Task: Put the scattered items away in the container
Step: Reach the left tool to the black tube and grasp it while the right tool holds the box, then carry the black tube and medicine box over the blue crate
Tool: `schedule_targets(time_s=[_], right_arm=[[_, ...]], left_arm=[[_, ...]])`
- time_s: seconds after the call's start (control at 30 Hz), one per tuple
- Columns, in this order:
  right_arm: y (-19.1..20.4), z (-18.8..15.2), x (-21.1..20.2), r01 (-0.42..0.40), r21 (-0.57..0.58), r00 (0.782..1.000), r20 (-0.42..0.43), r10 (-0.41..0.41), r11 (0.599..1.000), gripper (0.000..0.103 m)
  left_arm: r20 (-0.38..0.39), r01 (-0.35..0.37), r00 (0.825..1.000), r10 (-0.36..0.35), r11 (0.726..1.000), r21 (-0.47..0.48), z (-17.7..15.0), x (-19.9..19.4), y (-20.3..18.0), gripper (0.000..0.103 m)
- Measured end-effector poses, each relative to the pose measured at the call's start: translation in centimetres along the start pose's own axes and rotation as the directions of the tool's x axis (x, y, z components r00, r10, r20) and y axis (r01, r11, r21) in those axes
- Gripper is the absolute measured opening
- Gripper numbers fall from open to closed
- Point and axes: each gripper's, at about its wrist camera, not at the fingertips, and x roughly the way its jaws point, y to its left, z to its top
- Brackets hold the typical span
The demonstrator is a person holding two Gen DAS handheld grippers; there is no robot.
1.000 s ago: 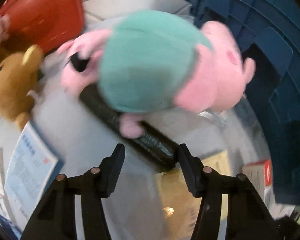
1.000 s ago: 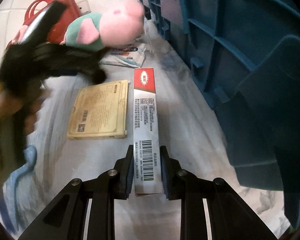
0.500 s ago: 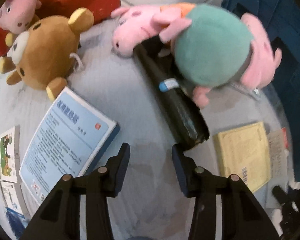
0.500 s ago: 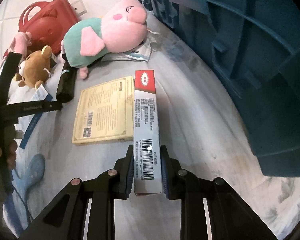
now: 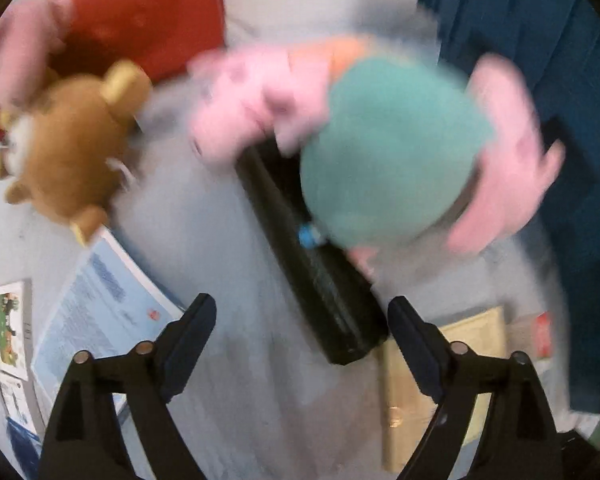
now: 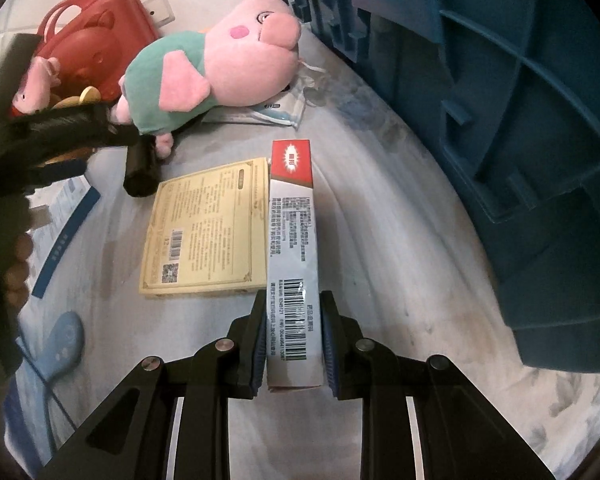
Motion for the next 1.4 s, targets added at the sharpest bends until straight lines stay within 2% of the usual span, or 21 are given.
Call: schedule_targets(time_s=[0.03, 0.07, 0.1, 0.33, 0.47, 0.5, 0.53, 0.57, 0.6, 0.63, 0.7, 0.73, 0.77, 0.8, 0.83, 0.9, 1.0, 1.13, 1.2, 1.37, 1.4], right_arm=[[0.1, 0.0, 0.0, 0.002, -0.003, 1.000, 0.001, -0.002, 1.000, 0.024], [0.2, 0.1, 0.0, 0.007, -0.011, 1.000, -0.002, -0.007, 1.000, 0.024], [0.4, 0.1, 0.0, 0.013, -0.019, 1.000, -0.005, -0.013, 1.000, 0.023], [1.6, 0.0, -0.2, -0.014, -0.046, 1.000, -0.009, 0.014, 0.999, 0.023], [2.0, 0.4, 0.6, -0.019, -0.062, 1.000, -0.021, 0.017, 0.998, 0.026], [2.0, 0.6, 0.6, -0.019, -0.060, 1.000, -0.016, 0.018, 0.998, 0.035], [2.1, 0.9, 0.6, -0.020, -0.058, 1.000, -0.010, 0.020, 0.998, 0.045], [2.1, 1.1, 0.6, -0.021, -0.057, 1.000, -0.005, 0.021, 0.998, 0.047], [2.1, 1.4, 0.6, -0.022, -0.055, 1.000, 0.001, 0.022, 0.998, 0.048], [2.1, 1.6, 0.6, -0.022, -0.053, 1.000, 0.006, 0.023, 0.998, 0.048], [2.2, 1.9, 0.6, -0.008, -0.050, 1.000, 0.014, 0.008, 0.999, 0.048], [2.2, 2.1, 0.6, 0.000, -0.048, 1.000, 0.017, 0.001, 0.999, 0.042], [2.2, 2.2, 0.8, 0.002, -0.045, 1.000, 0.011, -0.001, 0.999, 0.036], [2.1, 2.2, 1.0, 0.002, -0.042, 1.000, 0.002, -0.002, 0.999, 0.023], [2.3, 2.2, 1.1, 0.009, -0.052, 1.000, -0.003, -0.009, 0.999, 0.023], [2.6, 2.2, 1.0, 0.017, -0.070, 1.000, -0.007, -0.018, 0.997, 0.023], [3.1, 2.2, 0.9, 0.007, -0.081, 1.000, -0.005, -0.008, 0.997, 0.023], [3.2, 2.4, 2.1, -0.002, -0.075, 1.000, -0.013, 0.001, 0.997, 0.025], [3.3, 2.5, 2.0, 0.003, -0.073, 1.000, -0.007, -0.004, 0.997, 0.023], [5.1, 1.8, -2.3, -0.023, -0.102, 0.997, 0.065, 0.030, 0.994, 0.023], [5.6, 1.7, -3.1, -0.030, -0.110, 0.996, 0.078, 0.039, 0.993, 0.023]], left_arm=[[-0.006, -0.016, 1.000, 0.016, 1.000, 0.016, -0.5, 0.1, 0.0, 0.054], [-0.011, -0.031, 0.999, 0.031, 0.999, 0.031, -1.1, 0.3, -0.1, 0.047], [-0.016, -0.046, 0.999, 0.047, 0.998, 0.047, -1.6, 0.4, -0.1, 0.036], [-0.049, -0.073, 0.996, 0.079, 0.991, 0.109, -6.8, -0.2, 2.2, 0.034], [-0.039, -0.058, 0.997, 0.062, 0.993, 0.104, -7.1, 0.1, 2.3, 0.034], [-0.035, -0.054, 0.998, 0.058, 0.994, 0.100, -7.0, 0.2, 2.3, 0.037], [-0.020, -0.062, 0.998, 0.064, 0.993, 0.098, -6.7, 0.3, 2.1, 0.049], [-0.004, -0.069, 0.998, 0.070, 0.993, 0.095, -6.3, 0.3, 1.9, 0.058], [0.018, -0.082, 0.997, 0.080, 0.993, 0.086, -5.8, 0.4, 1.7, 0.074], [0.040, -0.094, 0.995, 0.091, 0.993, 0.076, -5.2, 0.5, 1.5, 0.079], [0.062, -0.093, 0.994, 0.089, 0.993, 0.074, -4.2, 1.0, 1.1, 0.079], [0.046, -0.101, 0.994, 0.098, 0.992, 0.081, -3.9, 1.8, 1.0, 0.079], [0.031, -0.109, 0.994, 0.107, 0.990, 0.089, -3.6, 2.6, 1.0, 0.077], [0.016, -0.117, 0.993, 0.116, 0.989, 0.096, -3.4, 3.4, 0.9, 0.051], [0.003, -0.076, 0.997, 0.076, 0.994, 0.074, -3.6, 4.1, 1.1, 0.036], [-0.008, -0.079, 0.997, 0.080, 0.994, 0.080, -4.2, 5.5, 0.9, 0.035], [0.020, -0.084, 0.996, 0.082, 0.993, 0.086, -5.4, 7.6, 0.7, 0.035], [0.016, -0.062, 0.998, 0.062, 0.996, 0.065, -6.3, 10.3, 0.8, 0.034], [0.032, -0.046, 0.999, 0.044, 0.997, 0.066, -7.3, 10.6, 0.7, 0.034], [0.083, -0.017, 0.996, 0.012, 0.998, 0.057, -8.6, 9.8, 0.8, 0.034], [0.095, -0.015, 0.995, 0.010, 0.998, 0.056, -8.9, 8.0, 1.1, 0.034]])
